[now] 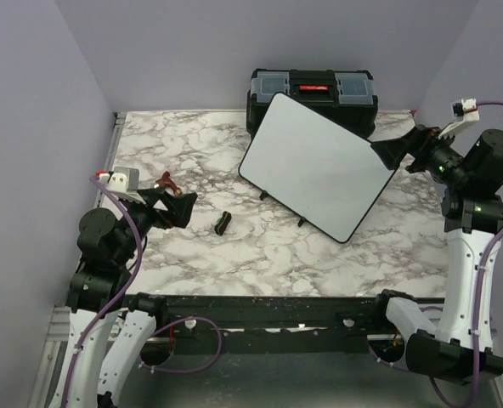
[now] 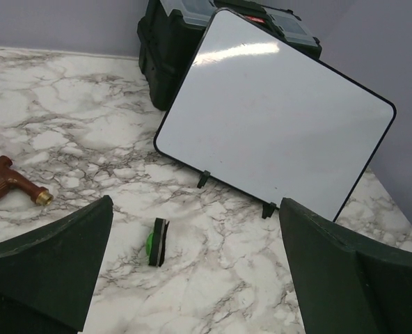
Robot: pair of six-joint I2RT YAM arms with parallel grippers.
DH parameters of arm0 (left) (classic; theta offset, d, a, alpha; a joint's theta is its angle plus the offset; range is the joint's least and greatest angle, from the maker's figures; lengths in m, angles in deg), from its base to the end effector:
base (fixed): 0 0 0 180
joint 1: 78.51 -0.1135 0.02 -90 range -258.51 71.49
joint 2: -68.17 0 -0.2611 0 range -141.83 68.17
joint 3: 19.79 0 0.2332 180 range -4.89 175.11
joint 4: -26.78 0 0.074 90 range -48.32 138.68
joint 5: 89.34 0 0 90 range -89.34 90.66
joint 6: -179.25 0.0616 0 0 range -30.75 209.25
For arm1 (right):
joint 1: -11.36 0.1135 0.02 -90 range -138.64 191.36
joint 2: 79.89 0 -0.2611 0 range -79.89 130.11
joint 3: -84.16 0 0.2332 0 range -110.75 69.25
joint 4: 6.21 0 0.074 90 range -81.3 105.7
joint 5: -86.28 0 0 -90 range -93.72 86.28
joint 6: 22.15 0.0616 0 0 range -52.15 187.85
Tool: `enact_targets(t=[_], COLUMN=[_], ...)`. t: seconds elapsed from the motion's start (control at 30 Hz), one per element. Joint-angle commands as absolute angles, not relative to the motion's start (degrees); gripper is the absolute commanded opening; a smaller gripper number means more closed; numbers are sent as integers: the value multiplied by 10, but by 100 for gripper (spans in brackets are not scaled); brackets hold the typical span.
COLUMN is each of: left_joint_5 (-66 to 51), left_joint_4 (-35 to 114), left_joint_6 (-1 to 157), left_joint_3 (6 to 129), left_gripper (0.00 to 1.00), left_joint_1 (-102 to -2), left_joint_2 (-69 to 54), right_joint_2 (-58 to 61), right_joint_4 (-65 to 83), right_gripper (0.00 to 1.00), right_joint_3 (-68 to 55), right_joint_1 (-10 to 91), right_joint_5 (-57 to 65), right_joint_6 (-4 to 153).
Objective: Erase the whiteboard
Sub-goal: Place the whiteboard eraser at the center of the board.
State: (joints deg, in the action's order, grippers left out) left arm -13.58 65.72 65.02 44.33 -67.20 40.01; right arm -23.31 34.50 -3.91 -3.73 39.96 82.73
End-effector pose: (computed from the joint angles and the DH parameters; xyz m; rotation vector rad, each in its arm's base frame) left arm 0.1069 -0.0368 0.3667 0.0088 1.6642 -0.6754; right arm 0.1965 -0.0089 0.4342 -0.1160 1.7263 0.6538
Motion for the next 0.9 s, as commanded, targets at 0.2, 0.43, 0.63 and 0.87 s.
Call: enact_targets(t=[0.2, 0.43, 0.63, 0.87], left_joint_5=[-132, -130, -123, -182], left_joint_4=[693, 687, 698, 659], left_joint_6=[667, 667, 679, 630], left_joint_3=[430, 424, 421, 349], left_gripper=[99, 99, 99, 68], left_joint_1=[-675, -675, -675, -674], left_joint_2=[448, 453, 460, 337], right_joint_2=[-276, -282, -277, -290], right_joint_4=[353, 354, 345, 335], right_gripper=[100, 100, 100, 100], right_joint_3=[-41, -40, -26, 9], right_joint_1=[-39, -39, -39, -40], right_joint_5=[263, 263, 259, 277], right_joint_6=[858, 863, 868, 874])
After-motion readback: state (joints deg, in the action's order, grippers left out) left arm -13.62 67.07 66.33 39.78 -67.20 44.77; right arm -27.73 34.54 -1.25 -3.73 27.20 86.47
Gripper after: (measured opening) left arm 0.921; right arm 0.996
